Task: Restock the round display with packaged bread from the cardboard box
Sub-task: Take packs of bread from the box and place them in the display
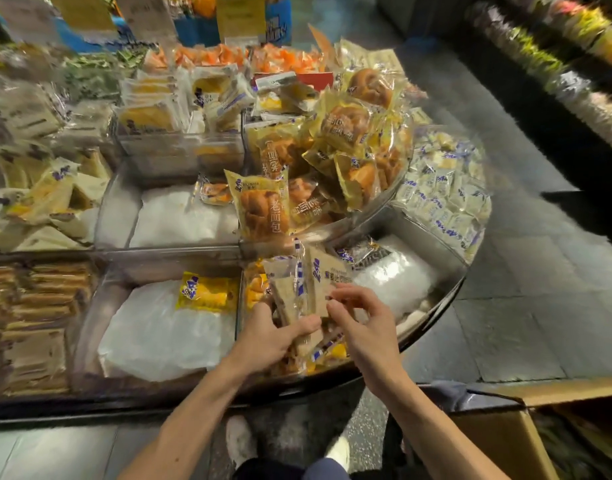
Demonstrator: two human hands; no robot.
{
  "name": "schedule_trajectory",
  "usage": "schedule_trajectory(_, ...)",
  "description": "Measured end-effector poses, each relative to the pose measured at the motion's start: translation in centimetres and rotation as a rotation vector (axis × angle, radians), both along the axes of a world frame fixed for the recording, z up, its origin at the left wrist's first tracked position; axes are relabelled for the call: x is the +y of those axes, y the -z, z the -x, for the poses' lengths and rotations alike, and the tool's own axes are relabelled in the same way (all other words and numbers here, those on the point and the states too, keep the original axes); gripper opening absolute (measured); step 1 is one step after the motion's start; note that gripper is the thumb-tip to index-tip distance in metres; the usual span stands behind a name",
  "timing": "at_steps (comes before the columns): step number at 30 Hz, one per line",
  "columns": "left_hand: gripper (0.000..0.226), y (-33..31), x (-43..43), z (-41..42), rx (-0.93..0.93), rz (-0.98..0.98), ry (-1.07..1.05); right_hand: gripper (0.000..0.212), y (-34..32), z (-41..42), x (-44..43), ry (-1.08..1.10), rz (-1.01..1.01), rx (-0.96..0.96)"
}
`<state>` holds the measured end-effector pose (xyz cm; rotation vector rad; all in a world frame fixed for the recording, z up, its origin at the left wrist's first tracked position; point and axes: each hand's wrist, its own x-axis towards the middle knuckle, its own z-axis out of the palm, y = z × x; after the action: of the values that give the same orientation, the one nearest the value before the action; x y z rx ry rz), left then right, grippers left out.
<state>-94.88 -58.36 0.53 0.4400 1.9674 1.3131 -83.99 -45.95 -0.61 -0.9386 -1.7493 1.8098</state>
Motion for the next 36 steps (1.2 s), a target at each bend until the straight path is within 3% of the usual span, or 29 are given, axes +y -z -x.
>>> schedule_trajectory(4, 0.064, 0.4, 0.1, 1.3, -0.176, -0.128, -0.034, 0.063, -0.7, 0.0, 0.9, 0.105, -0.183, -0.25)
schedule_trajectory(6, 0.066, 0.1, 0.3, 1.9, -0.25, -0.172, -0.013, 0.101, -1.3, 0.0, 1.7, 0.097, -0.071, -0.323)
schedule_trajectory(7, 0.065, 0.1, 0.6, 2.4, -0.256, -0.18, 0.006, 0.107, -1.5, 0.1, 2.1, 0.077, 0.01, -0.316)
schedule_trajectory(10, 0.057, -0.2, 1.8, 3.5, -0.26, -0.182, 0.105, 0.076, -1.1, 0.3, 3.1, 0.013, 0.133, -0.25)
schedule_trajectory(13, 0.025, -0.9, 4.1, 3.8, -0.267, -0.184, 0.183, 0.064, -0.6, 0.0, 4.4, 0.044, 0.066, -0.208)
schedule_trajectory(17, 0.036, -1.5, 7.3, 4.0, -0.249, -0.175, 0.205, 0.064, -0.8, -0.9, 6.7, 0.104, 0.105, -0.135)
schedule_trajectory(20, 0.034, -2.1, 10.0, 4.6, -0.26, -0.211, 0.226, 0.048, -1.3, -1.6, 9.5, 0.153, 0.153, -0.092)
schedule_trajectory(23, 0.03, -3.1, 12.7, 4.8, -0.297, -0.277, 0.215, 0.057, -2.1, -1.9, 12.4, 0.153, 0.216, -0.02)
schedule_trajectory(28, 0.053, -4.1, 18.2, 4.7, -0.237, -0.288, 0.257, 0.06, -4.9, -3.4, 17.4, 0.139, 0.178, 0.016)
schedule_trajectory(36, 0.042, -4.1, 27.5, -5.9, -0.048, -0.288, 0.794, 0.058, -8.0, -20.6, 16.4, 0.572, 0.171, 0.052)
